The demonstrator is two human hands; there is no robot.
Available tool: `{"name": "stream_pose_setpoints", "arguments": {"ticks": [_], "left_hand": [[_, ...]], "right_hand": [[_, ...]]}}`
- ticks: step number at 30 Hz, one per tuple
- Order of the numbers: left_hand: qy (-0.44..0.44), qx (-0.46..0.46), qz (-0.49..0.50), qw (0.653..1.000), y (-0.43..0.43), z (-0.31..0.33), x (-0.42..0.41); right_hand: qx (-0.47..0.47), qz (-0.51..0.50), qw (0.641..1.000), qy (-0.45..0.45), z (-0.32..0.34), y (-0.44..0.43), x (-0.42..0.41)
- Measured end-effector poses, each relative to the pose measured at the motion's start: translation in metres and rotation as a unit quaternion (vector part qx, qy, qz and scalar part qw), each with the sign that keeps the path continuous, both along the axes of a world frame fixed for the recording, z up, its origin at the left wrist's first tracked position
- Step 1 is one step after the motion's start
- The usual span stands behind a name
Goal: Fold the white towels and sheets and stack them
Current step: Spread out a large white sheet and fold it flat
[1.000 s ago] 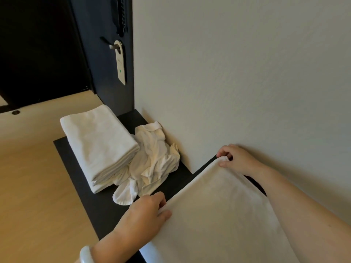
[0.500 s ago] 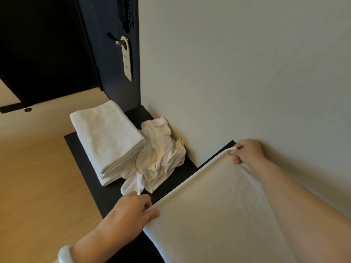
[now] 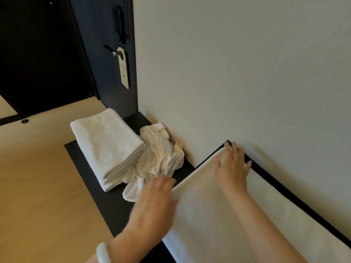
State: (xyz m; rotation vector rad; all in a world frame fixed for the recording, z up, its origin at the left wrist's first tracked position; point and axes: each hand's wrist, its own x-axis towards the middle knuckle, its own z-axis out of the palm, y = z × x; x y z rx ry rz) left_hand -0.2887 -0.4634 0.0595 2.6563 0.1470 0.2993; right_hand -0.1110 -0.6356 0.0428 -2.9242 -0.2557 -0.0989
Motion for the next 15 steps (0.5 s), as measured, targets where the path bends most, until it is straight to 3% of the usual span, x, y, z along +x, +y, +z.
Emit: {"name": "stream_pose_setpoints", "arguments": {"ticks": [1, 3, 5, 7, 11, 13, 15], "left_hand": [[-0.011, 0.049, -0.049, 0.997, -0.012, -0.001, 0.005], [0.062, 0.097, -0.160, 0.980, -0.031, -0.012, 0.013], [0.141, 0.108, -0.206, 0.962, -0.032, -0.030, 0.012], [0.146, 0.128, -0.212, 0.958, -0.025, -0.041, 0.011], [0.134, 0.177, -0.199, 0.954, -0.040, -0.035, 0.016], [0.092, 0.173, -0.209, 0.958, -0.054, -0.034, 0.021], [0.085, 0.141, -0.247, 0.955, -0.063, -0.041, 0.023]], "right_hand": [[-0.035, 0.020, 0.998, 0.050, -0.006, 0.000, -0.008], [-0.075, 0.059, 0.988, 0.125, -0.014, 0.001, -0.016], [-0.048, 0.050, 0.986, 0.150, -0.007, 0.002, -0.017], [-0.011, 0.006, 0.992, 0.126, 0.006, -0.002, -0.026], [0.023, -0.017, 0.999, -0.015, 0.008, -0.005, -0.104], [0.012, -0.036, 0.999, -0.019, -0.003, -0.007, -0.148], [-0.026, -0.062, 0.997, 0.037, -0.016, -0.017, -0.175]]}}
